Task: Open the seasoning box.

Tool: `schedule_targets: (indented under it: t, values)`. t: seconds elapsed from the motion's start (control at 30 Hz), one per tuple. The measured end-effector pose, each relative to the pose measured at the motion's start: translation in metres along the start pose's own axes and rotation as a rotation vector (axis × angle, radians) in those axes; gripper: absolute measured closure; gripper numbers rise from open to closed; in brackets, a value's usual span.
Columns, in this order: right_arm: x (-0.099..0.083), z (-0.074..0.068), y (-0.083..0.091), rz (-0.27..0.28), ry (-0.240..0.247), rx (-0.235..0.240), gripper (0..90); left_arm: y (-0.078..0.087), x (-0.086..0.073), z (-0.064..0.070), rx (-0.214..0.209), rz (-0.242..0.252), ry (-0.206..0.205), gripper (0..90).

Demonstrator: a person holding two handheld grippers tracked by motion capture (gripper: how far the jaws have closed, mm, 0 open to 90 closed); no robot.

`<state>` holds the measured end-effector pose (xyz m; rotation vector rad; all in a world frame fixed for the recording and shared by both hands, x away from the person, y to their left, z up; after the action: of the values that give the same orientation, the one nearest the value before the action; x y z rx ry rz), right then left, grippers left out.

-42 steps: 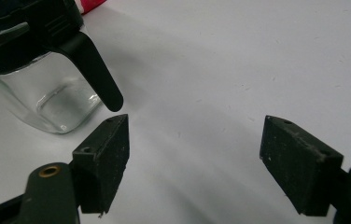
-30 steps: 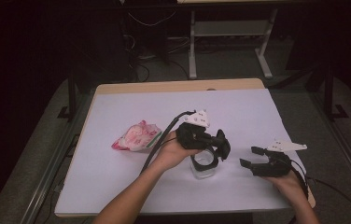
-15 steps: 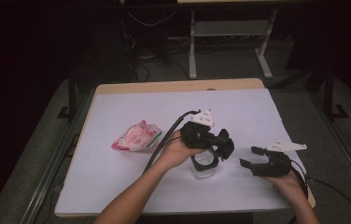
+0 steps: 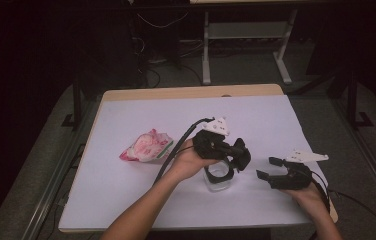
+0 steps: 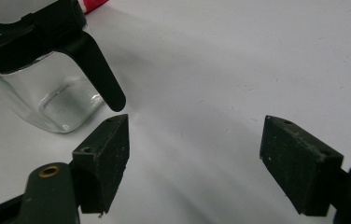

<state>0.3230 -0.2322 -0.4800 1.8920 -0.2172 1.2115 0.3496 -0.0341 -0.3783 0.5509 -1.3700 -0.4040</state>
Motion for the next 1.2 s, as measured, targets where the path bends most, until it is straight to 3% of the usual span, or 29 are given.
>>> schedule_targets:
  t: [0.5, 1.0, 1.2]
  values:
    - [-0.001, 0.0, -0.001, -0.005, 0.0, 0.001, 23.8, 0.031, -0.009, 0.002, 0.027, 0.0, 0.018, 89.8]
    - [-0.002, 0.0, -0.003, -0.015, -0.001, 0.004, 23.8, 0.066, -0.027, 0.004, 0.067, 0.003, 0.079, 88.9]
    - [-0.003, -0.001, -0.004, -0.017, -0.005, 0.006, 23.8, 0.086, -0.039, 0.005, 0.094, 0.01, 0.093, 82.8]
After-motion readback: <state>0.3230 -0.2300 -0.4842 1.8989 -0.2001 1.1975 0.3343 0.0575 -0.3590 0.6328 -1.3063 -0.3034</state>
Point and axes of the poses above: each handheld gripper's, and its own axes: y roughly backward along the jaws, x roughly out of its top, z roughly to its right, the point moved 6 cm from there along -y, roughly forward along the jaws, and after that the axes turned 3 degrees about -z, right-handed, at the moved point
